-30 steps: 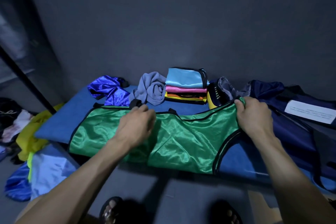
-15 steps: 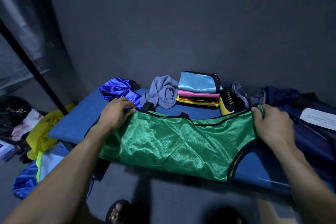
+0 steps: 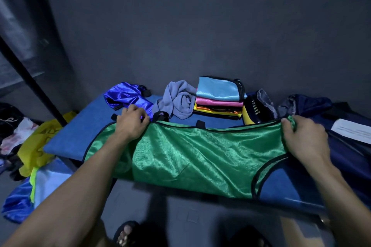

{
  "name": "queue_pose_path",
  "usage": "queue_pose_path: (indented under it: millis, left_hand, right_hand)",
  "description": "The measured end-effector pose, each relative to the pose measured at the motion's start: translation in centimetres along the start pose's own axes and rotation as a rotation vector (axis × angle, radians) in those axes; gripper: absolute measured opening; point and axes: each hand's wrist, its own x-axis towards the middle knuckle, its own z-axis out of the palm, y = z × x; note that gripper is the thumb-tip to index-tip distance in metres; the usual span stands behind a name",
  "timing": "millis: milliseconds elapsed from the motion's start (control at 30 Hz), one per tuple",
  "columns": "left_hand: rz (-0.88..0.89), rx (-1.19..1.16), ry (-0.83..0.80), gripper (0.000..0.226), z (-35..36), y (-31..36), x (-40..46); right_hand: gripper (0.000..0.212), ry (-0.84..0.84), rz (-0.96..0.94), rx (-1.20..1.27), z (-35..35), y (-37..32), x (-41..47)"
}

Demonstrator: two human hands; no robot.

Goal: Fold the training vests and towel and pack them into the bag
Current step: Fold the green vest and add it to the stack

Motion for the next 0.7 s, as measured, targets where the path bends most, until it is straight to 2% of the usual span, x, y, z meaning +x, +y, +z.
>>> queue_pose_path:
  millis: [67, 200, 267, 333, 400, 567, 700]
  left_hand:
    - [0.098, -0.003, 0.060, 0.010, -0.2, 0.3, -0.1]
    - [0.298, -0.210, 0.135, 0.017, -1.8, 2.0, -0.8]
    - [0.439, -0.254, 0.095, 0.017, -2.3, 3.0, -1.6]
    - [0.532, -0.232, 0.017, 0.027, -2.0, 4.0, -2.3]
    - [0.540, -0.181, 0.015, 0.028, -1.1, 4.6, -2.3]
    - [0.537, -0.095, 0.055, 0.004, 0.8, 5.2, -0.9]
    - [0.549, -0.014, 0.102, 0.002, 1.9, 5.7, -0.4]
  right_hand:
    - [0.037, 0.003, -0.003, -0.009, 0.0, 0.0, 0.0]
    - [0.037, -0.001, -0.004, -0.017, -0.1, -0.2, 0.0]
    - [0.036, -0.006, -0.003, -0.028, -0.1, -0.2, 0.0]
    - [0.035, -0.001, -0.001, -0.038, 0.0, 0.0, 0.1]
    - [0.035, 0.004, -0.009, -0.041, 0.1, 0.0, 0.1]
    - [0.034, 0.017, -0.026, -0.034, 0.1, 0.2, 0.0]
    - [0.036, 0.029, -0.040, -0.043, 0.2, 0.5, 0.1]
